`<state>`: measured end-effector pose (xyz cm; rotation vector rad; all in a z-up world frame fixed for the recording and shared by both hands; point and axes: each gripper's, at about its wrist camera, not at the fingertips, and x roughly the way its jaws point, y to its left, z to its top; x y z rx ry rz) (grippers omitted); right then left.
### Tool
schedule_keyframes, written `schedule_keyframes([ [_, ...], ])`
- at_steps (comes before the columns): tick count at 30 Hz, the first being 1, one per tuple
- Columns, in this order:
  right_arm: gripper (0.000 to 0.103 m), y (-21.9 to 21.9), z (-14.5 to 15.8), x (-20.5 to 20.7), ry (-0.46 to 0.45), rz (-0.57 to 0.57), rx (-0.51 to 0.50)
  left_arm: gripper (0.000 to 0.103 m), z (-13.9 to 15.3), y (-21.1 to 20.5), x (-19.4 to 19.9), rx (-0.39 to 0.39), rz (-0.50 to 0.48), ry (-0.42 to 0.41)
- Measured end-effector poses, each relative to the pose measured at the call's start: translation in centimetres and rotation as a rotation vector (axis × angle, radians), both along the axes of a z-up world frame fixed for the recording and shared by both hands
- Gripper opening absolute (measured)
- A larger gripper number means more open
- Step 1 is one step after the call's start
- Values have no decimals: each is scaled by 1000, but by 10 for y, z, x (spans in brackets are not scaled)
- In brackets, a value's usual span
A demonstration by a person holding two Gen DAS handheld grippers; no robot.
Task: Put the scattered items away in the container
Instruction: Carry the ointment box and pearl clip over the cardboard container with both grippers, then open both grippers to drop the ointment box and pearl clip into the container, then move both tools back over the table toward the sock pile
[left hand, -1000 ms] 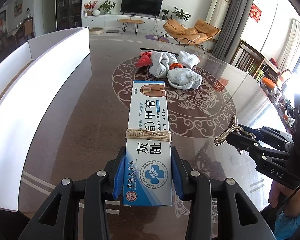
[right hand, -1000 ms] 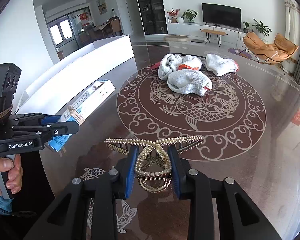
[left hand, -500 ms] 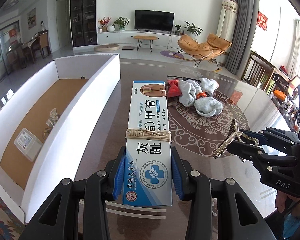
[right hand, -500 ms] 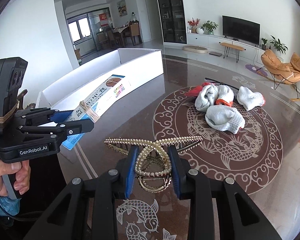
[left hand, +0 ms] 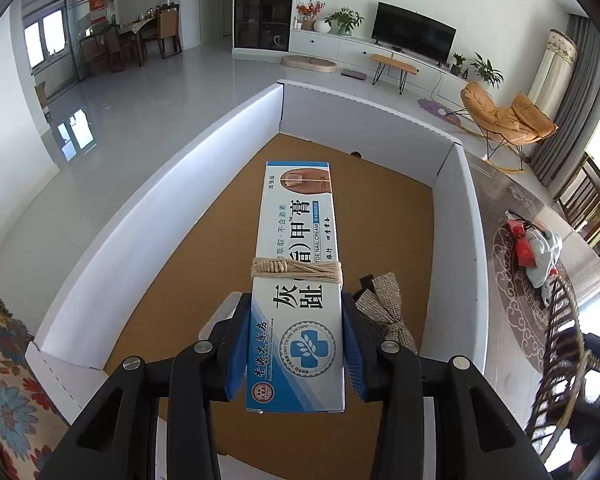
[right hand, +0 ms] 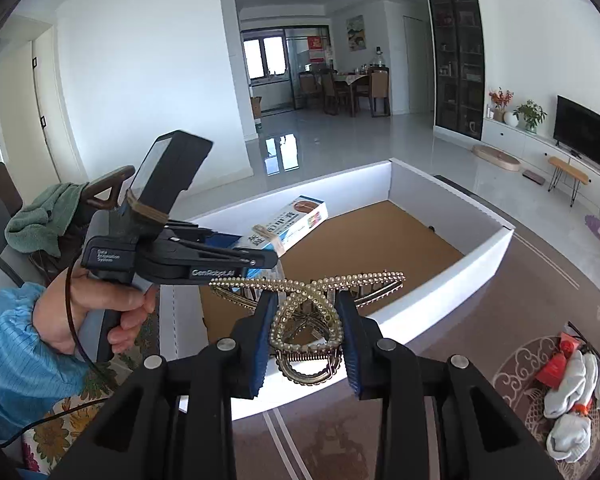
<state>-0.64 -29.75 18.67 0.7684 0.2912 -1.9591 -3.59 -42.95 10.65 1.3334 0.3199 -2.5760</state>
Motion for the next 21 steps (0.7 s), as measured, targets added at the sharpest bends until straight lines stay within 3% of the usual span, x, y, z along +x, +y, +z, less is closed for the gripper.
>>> schedule_keyframes([
  [6, 31, -81, -53, -1, -76, 122, 140, 41, -36, -34, -37, 43, -15, -137],
  [9, 37, -100, -78, -8, -119, 114, 228, 44, -47, -35, -41, -30, 38, -190],
  [10, 53, -99, -84, -12, -124, 100, 228, 53, -47, -38, -40, -27, 53, -188],
  [11, 59, -95, -84, -15, -132, 89, 210, 65, -45, -41, -37, -19, 68, -177],
  [12, 62, -90, -82, -17, -144, 81, 185, 71, -42, -42, -34, -19, 79, -159],
  [16, 62, -54, -64, -16, -125, 27, 96, 74, -20, -23, -20, -104, 98, -104],
  [21, 62, 22, -51, -14, -59, -94, 14, 77, 22, 44, 1, -193, 51, 10],
])
